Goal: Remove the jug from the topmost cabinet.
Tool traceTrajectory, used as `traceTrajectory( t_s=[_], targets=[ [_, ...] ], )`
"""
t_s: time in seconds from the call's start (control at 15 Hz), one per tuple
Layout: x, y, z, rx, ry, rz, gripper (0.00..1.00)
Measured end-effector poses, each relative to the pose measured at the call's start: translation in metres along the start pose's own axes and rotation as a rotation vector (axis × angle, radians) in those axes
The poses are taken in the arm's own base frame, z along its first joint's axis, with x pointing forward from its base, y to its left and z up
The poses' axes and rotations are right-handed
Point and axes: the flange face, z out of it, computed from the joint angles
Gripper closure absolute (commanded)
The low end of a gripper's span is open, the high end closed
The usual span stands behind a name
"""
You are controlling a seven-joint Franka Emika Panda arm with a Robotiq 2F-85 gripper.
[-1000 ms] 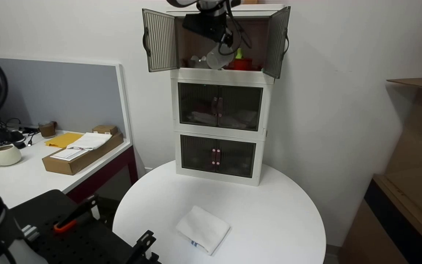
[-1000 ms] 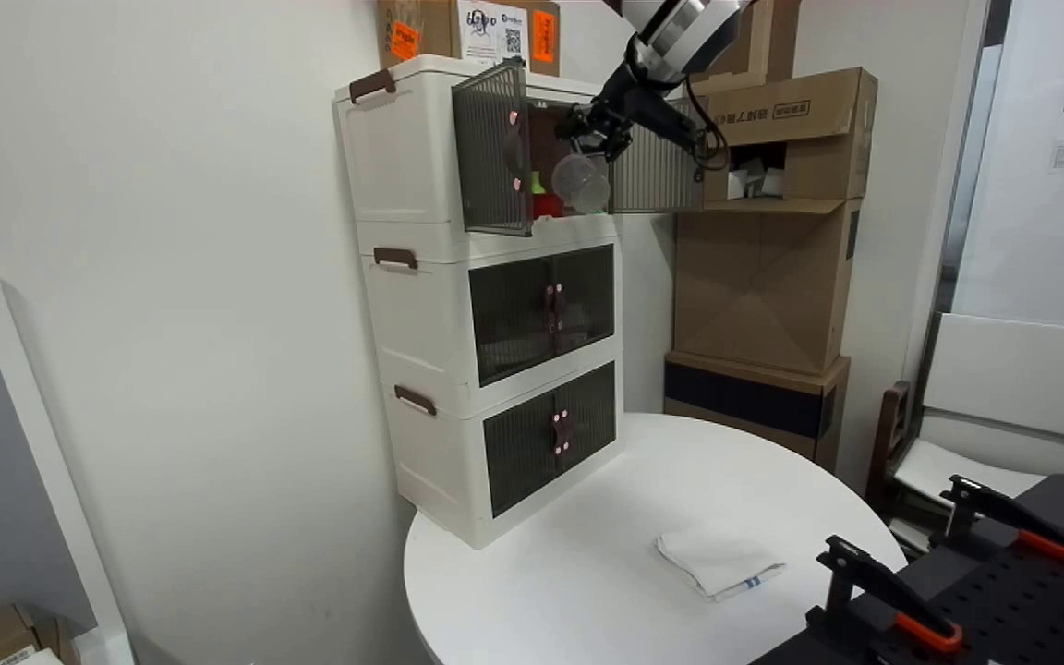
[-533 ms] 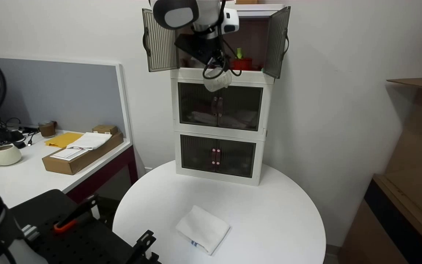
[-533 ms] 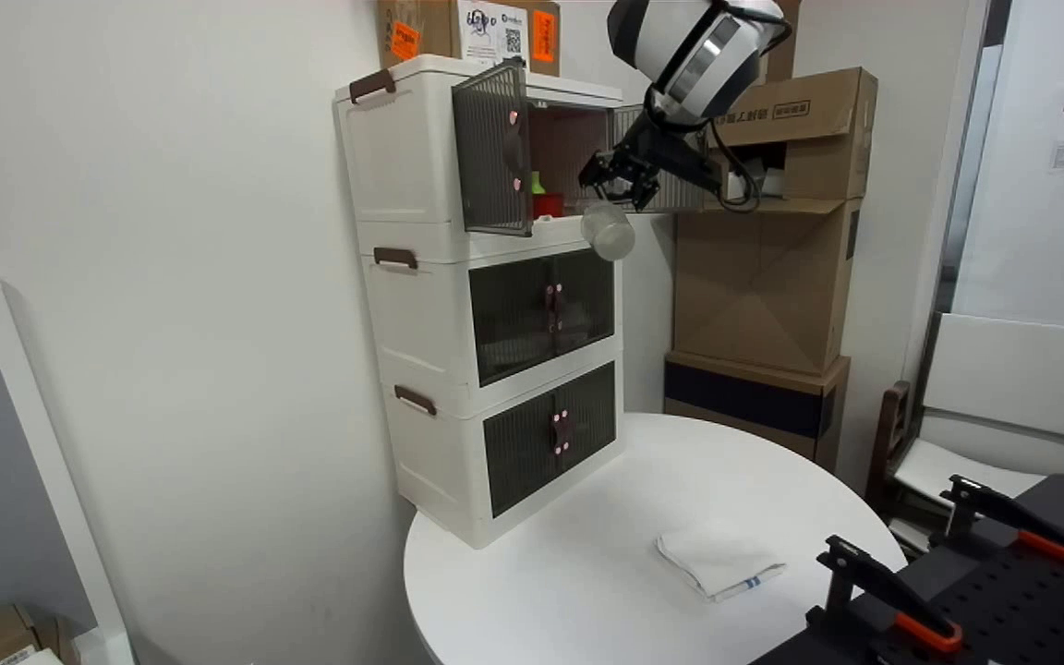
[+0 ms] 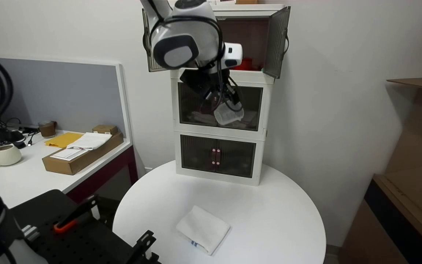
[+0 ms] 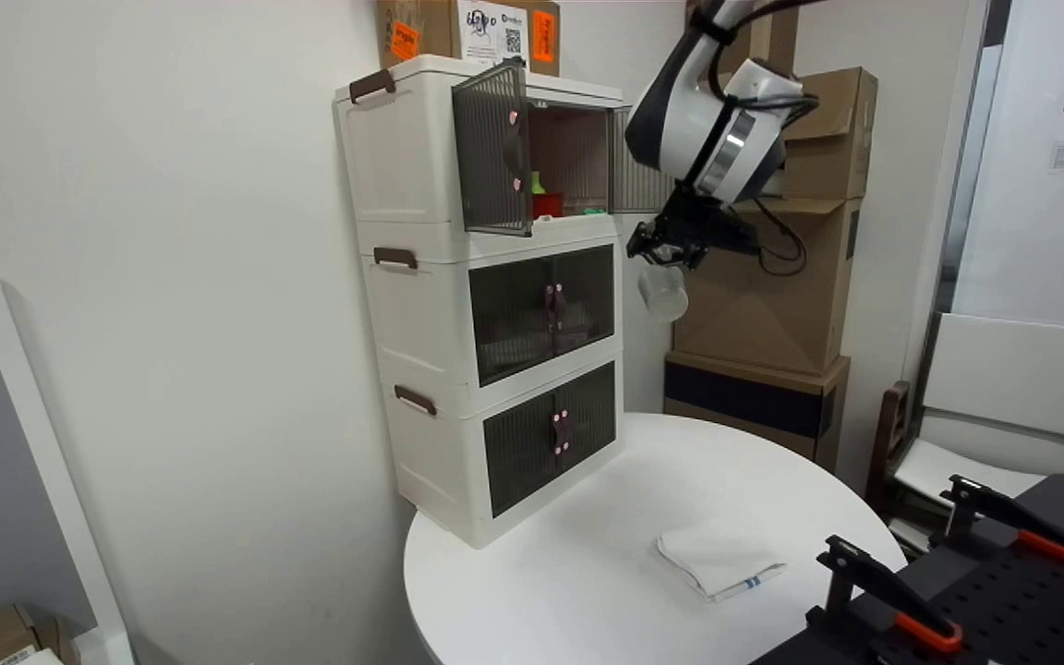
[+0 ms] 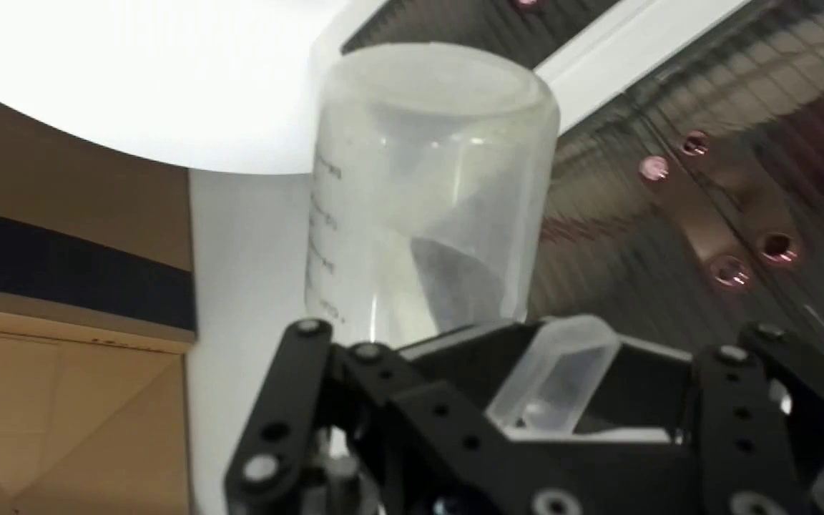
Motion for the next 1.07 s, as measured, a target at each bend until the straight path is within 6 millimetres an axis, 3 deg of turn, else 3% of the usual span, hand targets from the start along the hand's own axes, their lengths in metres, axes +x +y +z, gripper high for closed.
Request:
traceTrajectory(
  t_s=[0.27,0.4,1.07],
  targets=[
    [-0.043,0.048,0.051,-0.164,-0.010,0.018,1.00],
    [-0.059,0.059,0.073,-0.224,-0.023,0.032,1.00],
    [-0.079,0.043,0.162,-0.278,-0.076,0.092,1.00]
  ],
)
